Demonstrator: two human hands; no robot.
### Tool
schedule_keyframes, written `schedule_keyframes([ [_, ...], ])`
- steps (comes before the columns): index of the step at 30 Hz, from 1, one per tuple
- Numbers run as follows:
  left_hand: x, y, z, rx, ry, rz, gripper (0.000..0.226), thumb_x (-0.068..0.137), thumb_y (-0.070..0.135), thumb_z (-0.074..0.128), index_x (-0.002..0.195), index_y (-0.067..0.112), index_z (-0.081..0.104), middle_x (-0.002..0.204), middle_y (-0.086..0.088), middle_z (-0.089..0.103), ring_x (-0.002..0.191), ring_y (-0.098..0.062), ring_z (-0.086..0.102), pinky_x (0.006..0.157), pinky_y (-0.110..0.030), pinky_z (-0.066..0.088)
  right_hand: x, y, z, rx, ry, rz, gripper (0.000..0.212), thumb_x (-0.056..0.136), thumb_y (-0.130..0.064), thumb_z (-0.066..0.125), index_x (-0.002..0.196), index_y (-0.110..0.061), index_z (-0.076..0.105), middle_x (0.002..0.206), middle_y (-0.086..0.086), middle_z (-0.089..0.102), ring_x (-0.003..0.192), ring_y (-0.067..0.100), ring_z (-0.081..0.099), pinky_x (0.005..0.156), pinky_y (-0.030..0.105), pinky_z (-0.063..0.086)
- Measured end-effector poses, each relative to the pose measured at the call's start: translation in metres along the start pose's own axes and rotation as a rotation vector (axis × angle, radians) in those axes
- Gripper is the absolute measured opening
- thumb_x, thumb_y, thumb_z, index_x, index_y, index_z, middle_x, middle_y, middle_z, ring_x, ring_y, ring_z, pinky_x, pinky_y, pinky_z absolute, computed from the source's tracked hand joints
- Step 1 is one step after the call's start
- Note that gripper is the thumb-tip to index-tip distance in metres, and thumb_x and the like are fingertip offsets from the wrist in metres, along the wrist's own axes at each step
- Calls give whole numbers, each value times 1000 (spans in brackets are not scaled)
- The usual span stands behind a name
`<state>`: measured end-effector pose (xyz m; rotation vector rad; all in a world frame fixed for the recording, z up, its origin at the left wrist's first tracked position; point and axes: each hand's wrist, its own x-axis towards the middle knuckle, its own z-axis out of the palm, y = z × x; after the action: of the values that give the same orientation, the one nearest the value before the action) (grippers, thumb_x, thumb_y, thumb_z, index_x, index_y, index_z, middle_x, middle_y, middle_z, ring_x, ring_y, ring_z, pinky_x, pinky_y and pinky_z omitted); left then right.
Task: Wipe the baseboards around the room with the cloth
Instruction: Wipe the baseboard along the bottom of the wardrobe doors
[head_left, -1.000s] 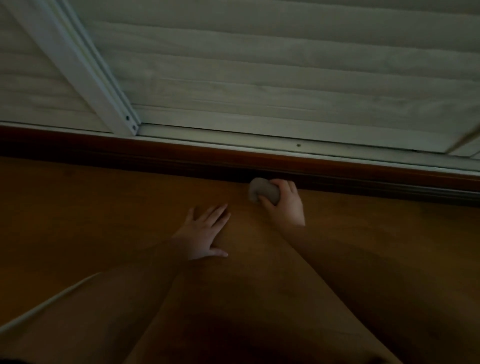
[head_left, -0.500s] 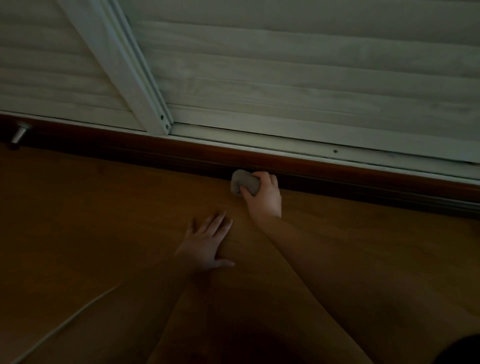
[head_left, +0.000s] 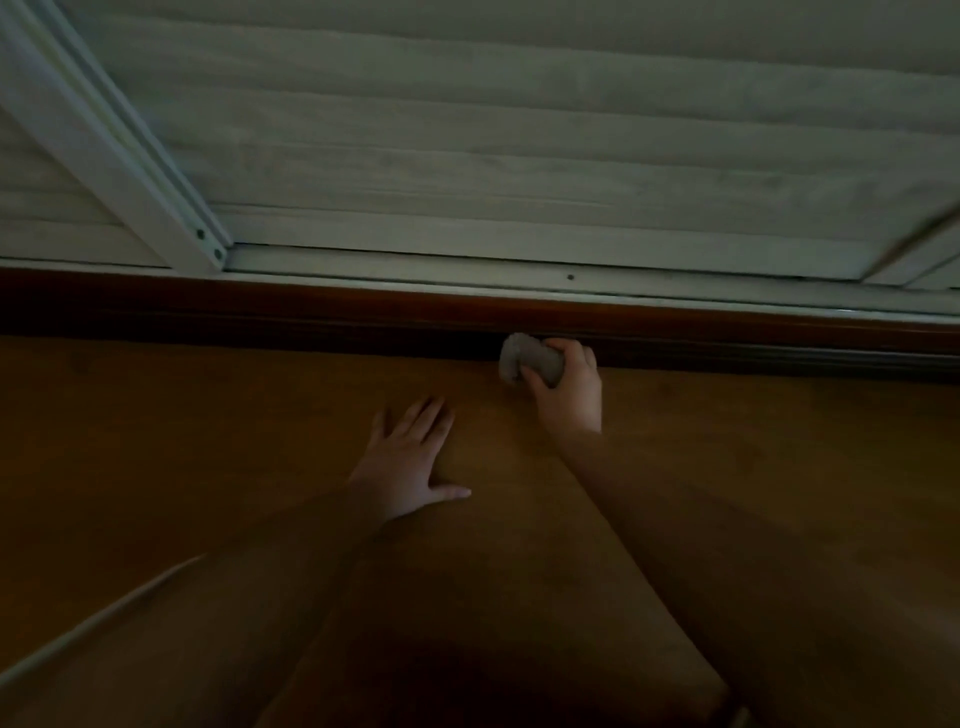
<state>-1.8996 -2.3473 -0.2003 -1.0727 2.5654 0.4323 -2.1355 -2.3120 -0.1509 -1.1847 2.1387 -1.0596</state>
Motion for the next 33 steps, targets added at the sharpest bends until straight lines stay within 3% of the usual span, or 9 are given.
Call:
schedule_keyframes([
  [6,22,34,-3,-17,-13,2,119,69,95,29,158,23,-6,164,1,-17,151,-22,-15,116,-64,0,6,46,-65,-45,120,160,43,89,-14,69,128,-18,52,126,1,47,108,9,47,94,25,40],
  [14,29,31,-7,77,-34,37,122,66,98,23,157,24,-9,163,2,-23,150,-21,-19,116,-66,-2,2,89,-130,-41,401,434,48,89,-23,70,132,-16,48,132,9,46,117,27,53,89,31,41],
  [19,28,24,-12,57,-66,54,117,71,95,27,157,26,-12,163,4,-23,150,-18,-19,117,-62,1,-11,72,-111,-91,184,150,44,86,-31,73,125,-26,53,119,-7,46,102,7,48,86,26,42],
  [23,14,2,-23,55,-55,23,108,78,89,29,158,26,-7,165,5,-17,151,-20,-10,119,-58,6,0,20,-59,-71,18,-74,47,85,-33,74,126,-28,52,117,-14,44,103,0,48,83,10,37],
  [27,-9,-21,-15,105,-35,-14,92,87,80,24,157,30,-7,165,5,-17,151,-21,-11,117,-62,7,7,-36,-1,-35,-110,-221,47,86,-34,72,128,-25,53,119,-10,46,103,3,48,83,14,40],
  [33,-29,-34,-1,70,-63,-113,90,88,80,24,157,31,-5,164,2,-20,150,-29,-14,117,-60,8,4,-91,68,51,-169,-191,41,86,-35,71,124,-23,59,113,-5,49,93,6,47,84,30,50],
])
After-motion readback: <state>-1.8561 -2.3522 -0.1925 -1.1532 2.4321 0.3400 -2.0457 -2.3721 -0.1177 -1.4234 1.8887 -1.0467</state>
